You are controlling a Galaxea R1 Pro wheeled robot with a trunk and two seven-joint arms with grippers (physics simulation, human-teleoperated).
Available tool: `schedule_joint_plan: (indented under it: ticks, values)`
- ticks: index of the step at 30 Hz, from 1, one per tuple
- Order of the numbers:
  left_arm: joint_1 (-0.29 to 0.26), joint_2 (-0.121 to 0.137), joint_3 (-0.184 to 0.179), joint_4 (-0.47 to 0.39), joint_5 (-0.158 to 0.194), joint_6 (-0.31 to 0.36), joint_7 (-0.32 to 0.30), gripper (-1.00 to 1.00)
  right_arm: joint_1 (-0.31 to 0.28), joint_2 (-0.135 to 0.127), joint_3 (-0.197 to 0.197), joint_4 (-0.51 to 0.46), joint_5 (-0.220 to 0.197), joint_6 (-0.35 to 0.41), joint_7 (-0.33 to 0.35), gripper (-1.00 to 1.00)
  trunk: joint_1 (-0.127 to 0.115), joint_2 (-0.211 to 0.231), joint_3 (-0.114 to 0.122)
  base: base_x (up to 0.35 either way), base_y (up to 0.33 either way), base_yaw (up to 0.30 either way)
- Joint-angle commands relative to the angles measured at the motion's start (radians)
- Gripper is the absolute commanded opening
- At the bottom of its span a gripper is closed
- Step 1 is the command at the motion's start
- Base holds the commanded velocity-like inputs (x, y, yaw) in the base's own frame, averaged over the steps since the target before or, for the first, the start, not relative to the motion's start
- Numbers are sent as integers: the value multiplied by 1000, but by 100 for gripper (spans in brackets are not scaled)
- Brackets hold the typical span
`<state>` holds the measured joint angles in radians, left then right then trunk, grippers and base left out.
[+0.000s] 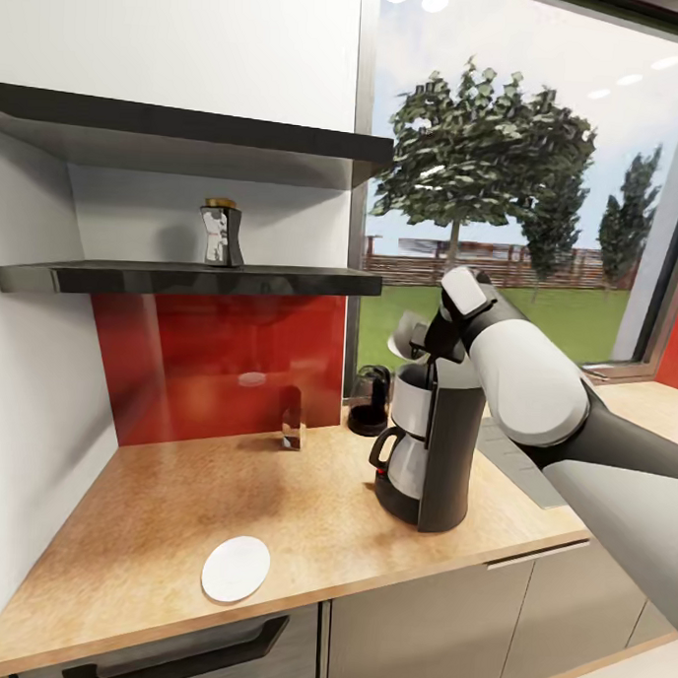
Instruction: Set up a coffee station on the kitchen countertop: keep the coffee maker on the countertop, move the bottle of coffee from the kitchen shelf to the counter next to the coffee maker, place a paper coffee filter on top of the coffee maker, put the saucer next to the coffee maker with the coffee cup on the saucer, and place the electric kettle next to the coffee maker.
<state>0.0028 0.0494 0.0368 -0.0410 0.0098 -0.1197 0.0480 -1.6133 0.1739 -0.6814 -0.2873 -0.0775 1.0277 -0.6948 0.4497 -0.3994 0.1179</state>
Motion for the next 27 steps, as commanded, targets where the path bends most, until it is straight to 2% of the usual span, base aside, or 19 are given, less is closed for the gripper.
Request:
schedule_joint_plan:
  ticks: [1, 4, 14, 18, 22, 25, 27]
  values:
    - [0, 0, 3, 0, 1, -2, 1, 100, 1, 1, -1, -3, -2, 2, -3, -100, 0, -1, 0, 0, 0, 0]
    - [0, 0, 3, 0, 1, -2, 1, 100, 1, 1, -2, -4, 15, 2, 14, -100, 0, -1, 0, 0, 0, 0]
    - [0, 1, 3, 1, 1, -3, 1, 100, -19, 1, -4, -25, 19, 6, 70, -100, 0, -1, 0, 0, 0, 0]
    - [0, 0, 3, 1, 1, -3, 1, 100, -51, 1, -4, -25, 17, 6, -46, -100, 0, -1, 0, 0, 0, 0]
    - [0, 0, 3, 1, 1, -3, 1, 100, -54, 1, -5, -23, -27, 7, -115, -100, 0, -1, 0, 0, 0, 0]
    - [0, 0, 3, 1, 1, -3, 1, 100, -55, 1, -6, -23, -113, 6, -236, -100, 0, -1, 0, 0, 0, 0]
    - [0, 0, 3, 2, 1, -2, 1, 100, -58, 1, -6, -23, -192, 6, -306, -100, 0, -1, 0, 0, 0, 0]
